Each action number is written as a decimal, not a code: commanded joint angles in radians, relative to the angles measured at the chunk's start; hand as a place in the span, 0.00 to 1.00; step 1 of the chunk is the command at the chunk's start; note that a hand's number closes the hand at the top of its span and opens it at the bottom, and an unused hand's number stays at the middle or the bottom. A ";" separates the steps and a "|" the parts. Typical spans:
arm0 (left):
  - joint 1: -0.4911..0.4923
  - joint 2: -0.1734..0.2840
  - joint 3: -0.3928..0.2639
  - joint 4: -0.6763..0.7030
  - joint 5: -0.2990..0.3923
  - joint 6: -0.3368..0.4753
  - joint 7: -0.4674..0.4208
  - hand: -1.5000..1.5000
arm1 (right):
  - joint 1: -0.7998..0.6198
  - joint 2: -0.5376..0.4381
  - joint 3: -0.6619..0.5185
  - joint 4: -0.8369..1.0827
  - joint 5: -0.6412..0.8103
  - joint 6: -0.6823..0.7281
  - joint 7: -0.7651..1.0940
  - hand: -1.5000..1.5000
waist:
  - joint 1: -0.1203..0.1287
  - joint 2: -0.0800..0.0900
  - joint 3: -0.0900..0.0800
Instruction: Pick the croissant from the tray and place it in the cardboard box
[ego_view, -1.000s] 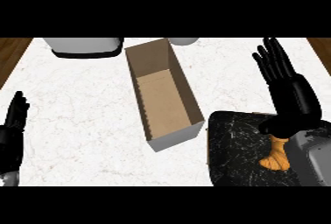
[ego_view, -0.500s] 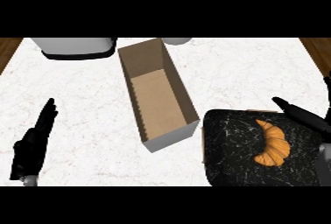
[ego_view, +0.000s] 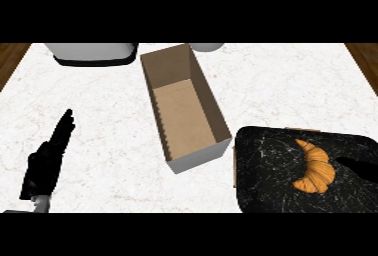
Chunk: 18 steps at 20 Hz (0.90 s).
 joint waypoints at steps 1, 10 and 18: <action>0.036 -0.017 -0.019 0.000 -0.023 0.011 -0.027 0.50 | 0.093 -0.167 0.048 -0.070 0.045 0.166 0.167 0.00 | 0.003 -0.002 -0.003; -0.021 -0.023 -0.028 -0.034 -0.033 -0.006 0.032 0.50 | -0.017 -0.313 0.178 -0.306 -0.058 0.486 0.669 0.00 | 0.035 0.003 0.000; -0.026 -0.075 0.017 0.022 -0.074 -0.030 0.013 0.50 | -0.056 -0.169 0.209 -0.297 0.054 0.543 0.818 0.00 | 0.019 0.002 0.003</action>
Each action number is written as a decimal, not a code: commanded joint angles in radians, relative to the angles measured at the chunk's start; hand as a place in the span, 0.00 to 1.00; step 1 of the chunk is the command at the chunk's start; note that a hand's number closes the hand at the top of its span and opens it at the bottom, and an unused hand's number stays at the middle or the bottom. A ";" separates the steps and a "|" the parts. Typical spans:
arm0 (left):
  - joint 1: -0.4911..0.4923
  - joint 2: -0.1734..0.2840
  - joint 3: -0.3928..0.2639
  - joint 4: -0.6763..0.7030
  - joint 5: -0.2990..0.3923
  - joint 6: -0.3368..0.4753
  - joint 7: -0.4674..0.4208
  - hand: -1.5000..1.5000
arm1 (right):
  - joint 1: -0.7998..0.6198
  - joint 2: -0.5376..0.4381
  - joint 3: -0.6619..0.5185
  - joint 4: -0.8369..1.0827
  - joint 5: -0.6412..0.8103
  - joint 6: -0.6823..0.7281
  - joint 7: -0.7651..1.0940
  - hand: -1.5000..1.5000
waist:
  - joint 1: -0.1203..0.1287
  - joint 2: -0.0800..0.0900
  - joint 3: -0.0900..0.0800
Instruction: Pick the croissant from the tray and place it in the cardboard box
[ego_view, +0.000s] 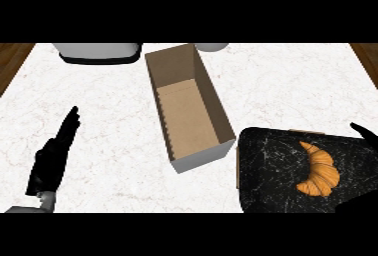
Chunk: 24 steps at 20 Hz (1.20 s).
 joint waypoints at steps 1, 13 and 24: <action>0.010 -0.008 0.028 0.003 -0.005 -0.037 0.000 0.50 | -0.035 0.085 0.027 0.102 0.095 0.020 -0.004 0.00 | 0.001 0.001 0.001; -0.017 -0.071 0.094 0.014 -0.070 -0.068 0.019 0.50 | -0.023 0.221 -0.010 0.179 0.228 0.116 -0.019 0.00 | -0.002 0.000 0.001; -0.006 -0.103 0.158 0.007 -0.095 -0.148 0.012 0.50 | -0.008 0.344 -0.058 0.211 0.362 0.140 -0.095 0.00 | -0.003 0.000 0.001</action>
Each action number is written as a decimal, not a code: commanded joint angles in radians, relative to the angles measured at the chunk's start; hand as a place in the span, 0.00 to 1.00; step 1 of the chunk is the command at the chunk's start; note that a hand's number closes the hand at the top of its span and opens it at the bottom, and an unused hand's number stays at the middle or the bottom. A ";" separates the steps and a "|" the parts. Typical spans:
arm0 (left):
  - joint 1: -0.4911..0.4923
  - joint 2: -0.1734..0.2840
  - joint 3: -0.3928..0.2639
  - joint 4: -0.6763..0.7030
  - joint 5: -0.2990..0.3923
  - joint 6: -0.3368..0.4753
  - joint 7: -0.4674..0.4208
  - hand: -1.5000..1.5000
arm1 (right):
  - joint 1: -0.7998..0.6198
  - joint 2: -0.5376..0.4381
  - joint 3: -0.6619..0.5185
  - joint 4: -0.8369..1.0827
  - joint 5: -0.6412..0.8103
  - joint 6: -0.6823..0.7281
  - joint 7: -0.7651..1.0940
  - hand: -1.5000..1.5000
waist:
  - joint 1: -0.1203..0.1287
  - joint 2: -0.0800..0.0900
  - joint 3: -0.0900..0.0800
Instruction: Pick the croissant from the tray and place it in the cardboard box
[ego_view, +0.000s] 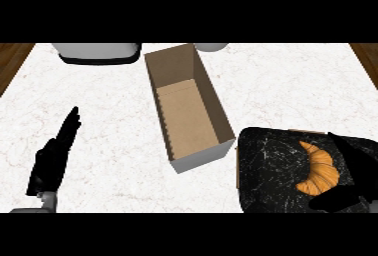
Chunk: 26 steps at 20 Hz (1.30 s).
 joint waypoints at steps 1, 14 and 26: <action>-0.018 -0.037 0.023 0.118 -0.028 -0.014 -0.107 0.50 | 0.008 0.036 -0.033 -0.021 0.036 0.028 -0.005 0.00 | -0.003 0.000 0.000; -0.004 -0.075 0.066 -0.012 -0.080 -0.050 0.006 0.50 | 0.050 0.127 -0.084 0.077 0.155 0.052 -0.173 0.00 | -0.001 0.000 0.000; 0.000 -0.112 0.085 0.025 -0.114 -0.071 -0.037 0.50 | -0.033 0.183 -0.076 0.144 0.279 0.028 -0.207 1.00 | 0.000 0.001 0.000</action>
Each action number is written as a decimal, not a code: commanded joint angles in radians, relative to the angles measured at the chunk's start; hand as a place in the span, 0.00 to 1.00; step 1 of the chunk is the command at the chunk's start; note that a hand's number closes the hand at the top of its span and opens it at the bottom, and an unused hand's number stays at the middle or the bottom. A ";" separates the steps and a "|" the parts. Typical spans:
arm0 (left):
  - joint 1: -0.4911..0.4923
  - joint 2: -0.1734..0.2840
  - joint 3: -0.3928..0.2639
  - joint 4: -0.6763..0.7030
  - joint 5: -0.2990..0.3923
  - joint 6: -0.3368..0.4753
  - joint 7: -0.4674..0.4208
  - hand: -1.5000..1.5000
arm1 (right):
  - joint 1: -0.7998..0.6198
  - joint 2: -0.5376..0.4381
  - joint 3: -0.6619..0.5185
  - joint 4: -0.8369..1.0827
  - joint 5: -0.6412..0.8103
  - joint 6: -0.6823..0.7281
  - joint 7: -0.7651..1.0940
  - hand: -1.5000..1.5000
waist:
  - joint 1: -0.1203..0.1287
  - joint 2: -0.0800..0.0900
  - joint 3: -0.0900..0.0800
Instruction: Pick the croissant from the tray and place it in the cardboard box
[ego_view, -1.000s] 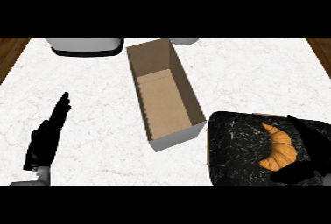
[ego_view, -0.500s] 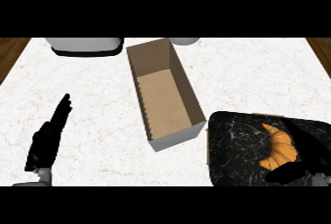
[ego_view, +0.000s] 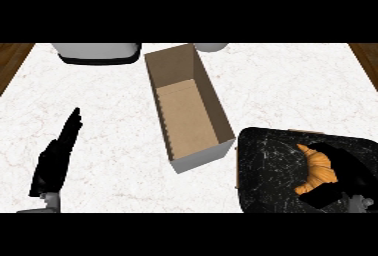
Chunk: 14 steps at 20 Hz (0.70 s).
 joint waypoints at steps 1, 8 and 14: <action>0.031 -0.032 -0.015 0.028 -0.020 0.017 -0.061 0.50 | 0.082 -0.021 0.021 -0.056 0.109 -0.086 -0.056 1.00 | -0.004 0.001 0.003; 0.020 0.011 0.035 0.010 0.022 -0.051 -0.026 0.50 | 0.062 -0.057 0.010 -0.108 0.195 -0.094 -0.078 1.00 | -0.002 0.000 0.003; -0.015 -0.026 -0.006 -0.022 -0.043 0.006 0.038 0.50 | 0.115 0.061 0.301 -0.245 0.479 -0.107 0.114 1.00 | -0.002 0.000 0.002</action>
